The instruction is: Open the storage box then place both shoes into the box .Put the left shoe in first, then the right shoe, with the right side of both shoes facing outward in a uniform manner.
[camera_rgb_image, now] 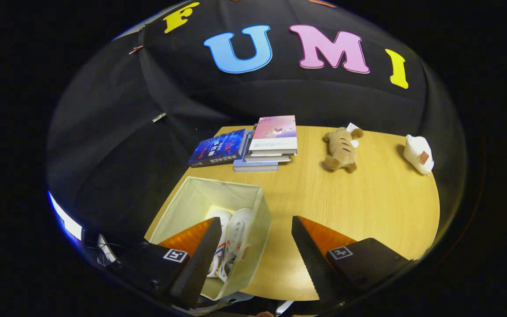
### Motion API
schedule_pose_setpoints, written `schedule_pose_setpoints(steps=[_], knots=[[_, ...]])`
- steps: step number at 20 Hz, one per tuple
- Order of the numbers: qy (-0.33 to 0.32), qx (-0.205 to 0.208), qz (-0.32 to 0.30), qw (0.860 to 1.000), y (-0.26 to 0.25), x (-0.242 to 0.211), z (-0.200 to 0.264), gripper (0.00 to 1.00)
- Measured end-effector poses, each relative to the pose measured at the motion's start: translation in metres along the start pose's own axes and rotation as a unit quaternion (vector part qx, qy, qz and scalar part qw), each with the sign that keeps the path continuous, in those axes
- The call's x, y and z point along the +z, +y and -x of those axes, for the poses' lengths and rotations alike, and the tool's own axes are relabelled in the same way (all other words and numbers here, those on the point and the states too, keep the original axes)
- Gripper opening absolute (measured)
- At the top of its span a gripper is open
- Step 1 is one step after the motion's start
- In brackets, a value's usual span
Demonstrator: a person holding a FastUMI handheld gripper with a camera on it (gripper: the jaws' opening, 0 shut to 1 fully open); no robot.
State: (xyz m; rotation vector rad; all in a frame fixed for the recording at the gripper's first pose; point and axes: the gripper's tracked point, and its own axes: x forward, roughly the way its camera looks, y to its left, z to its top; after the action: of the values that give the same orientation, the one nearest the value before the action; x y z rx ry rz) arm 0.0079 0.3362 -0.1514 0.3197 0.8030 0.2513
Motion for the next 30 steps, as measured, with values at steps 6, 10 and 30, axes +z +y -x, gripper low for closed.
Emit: schedule_pose_setpoints(steps=[6, 10, 30], knots=[[-0.062, -0.022, 0.007, 0.998, -0.078, 0.026, 0.033, 0.99], [-0.104, -0.039, 0.023, 0.994, -0.134, 0.047, 0.06, 0.99], [-0.251, 0.016, 0.134, 0.959, -0.224, 0.105, 0.162, 0.98]])
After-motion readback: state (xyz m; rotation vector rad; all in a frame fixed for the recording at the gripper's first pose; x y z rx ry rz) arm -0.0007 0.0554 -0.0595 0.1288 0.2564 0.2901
